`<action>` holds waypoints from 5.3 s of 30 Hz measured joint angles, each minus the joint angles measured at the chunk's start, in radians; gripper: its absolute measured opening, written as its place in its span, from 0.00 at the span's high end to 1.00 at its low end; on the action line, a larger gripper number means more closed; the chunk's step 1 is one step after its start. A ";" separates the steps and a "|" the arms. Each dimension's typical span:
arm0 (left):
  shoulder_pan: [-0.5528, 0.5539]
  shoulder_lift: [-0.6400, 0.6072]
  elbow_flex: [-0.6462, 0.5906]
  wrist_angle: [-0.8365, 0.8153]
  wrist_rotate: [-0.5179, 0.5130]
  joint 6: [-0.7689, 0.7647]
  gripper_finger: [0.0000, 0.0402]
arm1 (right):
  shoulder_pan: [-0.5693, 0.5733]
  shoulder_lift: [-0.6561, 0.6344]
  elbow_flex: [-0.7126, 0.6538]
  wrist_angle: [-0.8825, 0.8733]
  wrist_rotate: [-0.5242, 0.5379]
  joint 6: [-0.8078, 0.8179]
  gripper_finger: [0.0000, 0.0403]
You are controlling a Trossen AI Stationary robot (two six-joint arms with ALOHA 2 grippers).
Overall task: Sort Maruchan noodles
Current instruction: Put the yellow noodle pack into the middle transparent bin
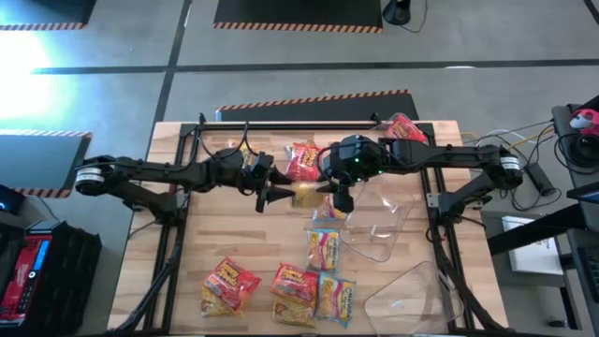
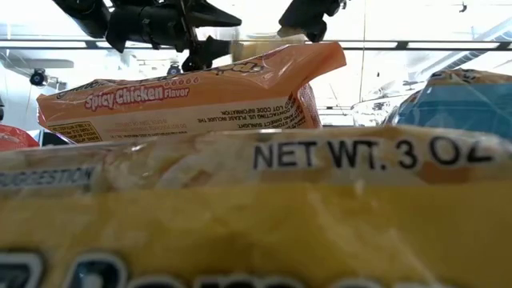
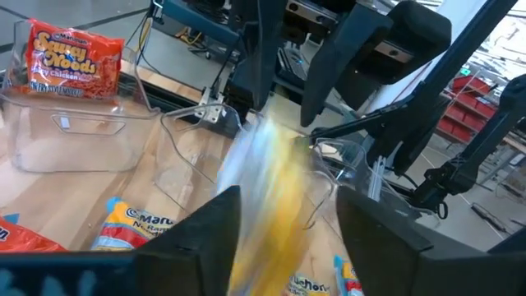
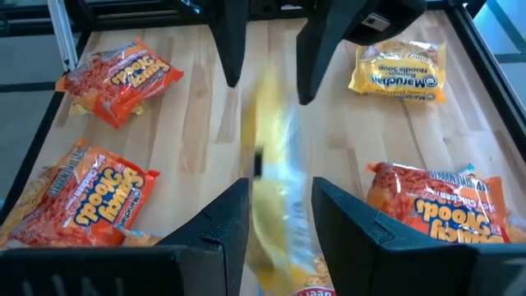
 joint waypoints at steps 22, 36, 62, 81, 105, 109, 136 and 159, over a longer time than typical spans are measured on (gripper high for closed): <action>0.000 0.000 0.000 -0.257 0.007 -0.105 0.77 | 0.000 0.055 -0.008 -0.061 -0.003 0.169 0.76; -0.002 0.000 -0.001 -0.590 -0.157 -0.268 0.77 | -0.009 0.280 -0.011 0.000 -0.008 0.355 0.78; -0.003 0.000 -0.377 -0.005 -0.272 -0.627 0.77 | -0.019 0.465 -0.009 0.174 0.063 0.438 0.89; -0.003 0.003 -0.376 -0.030 -0.263 -0.647 0.77 | -0.024 0.535 -0.016 0.180 0.073 0.471 0.91; 0.000 0.177 -0.336 0.136 -0.237 -0.654 0.56 | -0.024 0.565 -0.016 0.127 0.063 0.464 0.91; 0.000 0.208 -0.312 0.131 -0.223 -0.653 0.48 | -0.024 0.568 -0.017 0.114 0.063 0.464 0.91; 0.000 0.129 -0.315 0.131 -0.153 -0.629 0.39 | -0.030 0.624 -0.017 0.116 0.062 0.456 0.91; 0.023 0.238 -0.313 0.171 -0.239 -0.612 0.39 | -0.031 0.626 -0.019 0.173 0.067 0.457 0.91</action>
